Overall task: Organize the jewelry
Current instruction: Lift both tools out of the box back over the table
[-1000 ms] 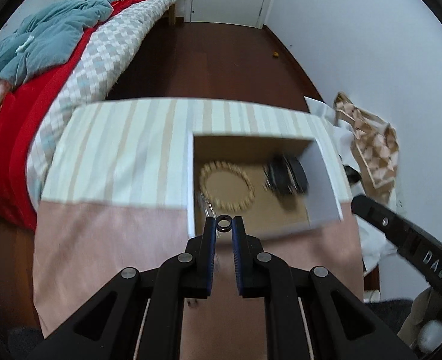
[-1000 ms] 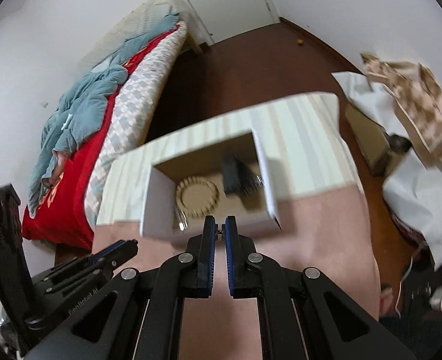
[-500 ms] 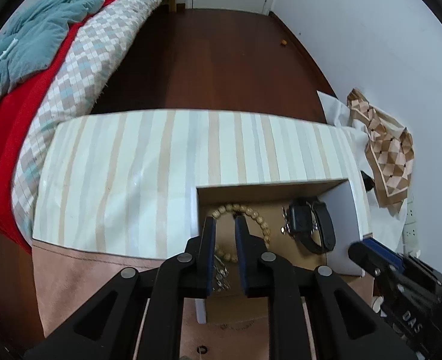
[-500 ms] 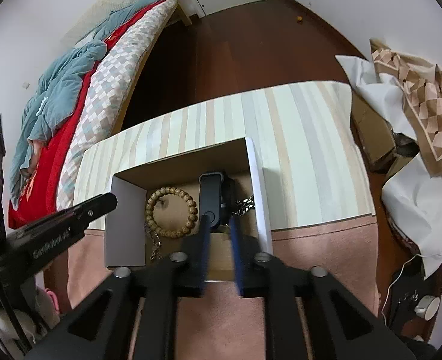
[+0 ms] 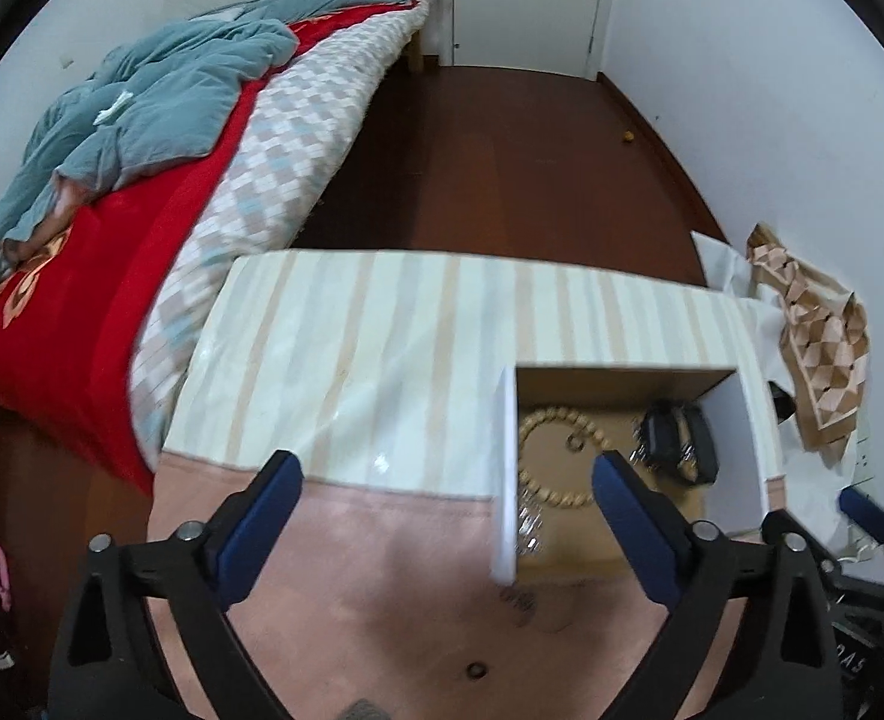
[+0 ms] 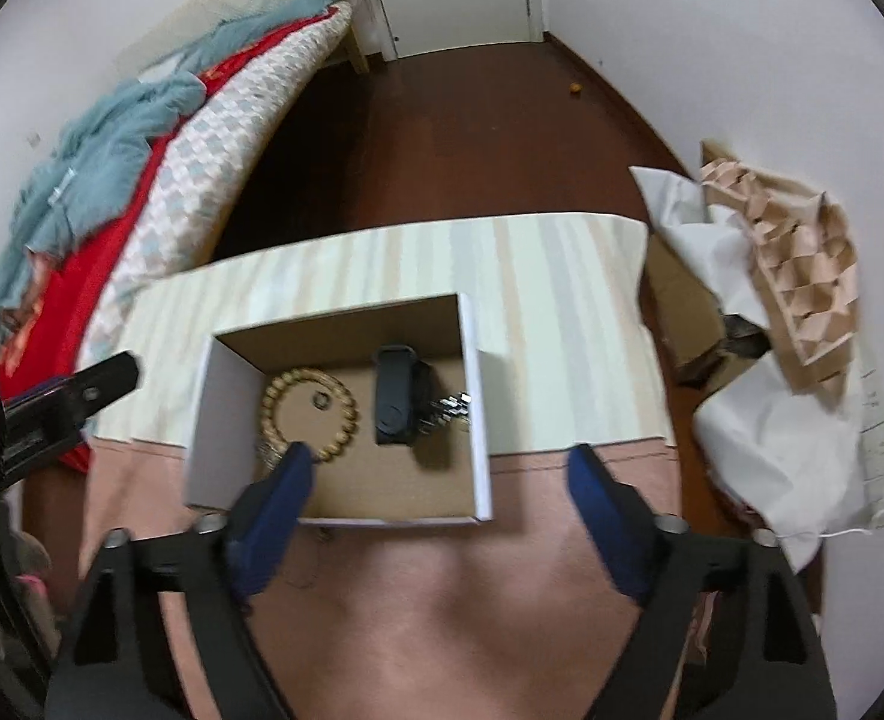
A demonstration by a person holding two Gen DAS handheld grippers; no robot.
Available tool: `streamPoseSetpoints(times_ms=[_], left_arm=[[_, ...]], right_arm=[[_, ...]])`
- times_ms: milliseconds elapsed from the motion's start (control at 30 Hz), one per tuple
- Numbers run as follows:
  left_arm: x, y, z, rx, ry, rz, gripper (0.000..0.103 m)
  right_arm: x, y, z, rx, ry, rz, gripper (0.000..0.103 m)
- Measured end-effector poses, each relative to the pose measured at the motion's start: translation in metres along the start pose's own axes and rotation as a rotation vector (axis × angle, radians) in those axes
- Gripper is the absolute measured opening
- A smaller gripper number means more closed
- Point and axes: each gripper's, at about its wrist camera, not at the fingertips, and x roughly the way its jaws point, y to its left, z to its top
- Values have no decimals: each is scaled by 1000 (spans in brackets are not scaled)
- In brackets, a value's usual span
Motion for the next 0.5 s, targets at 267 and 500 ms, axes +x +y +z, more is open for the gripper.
streamPoseSetpoints(times_ms=[267,500], left_arm=[[-22,3,-34,13,-24,26,101],[-55,3,-48,16,-67,29,101]], right_arm=[[-15,6,-18,-55,-18,-113,102],[-46,13,-32,-77,-68,-142,103]])
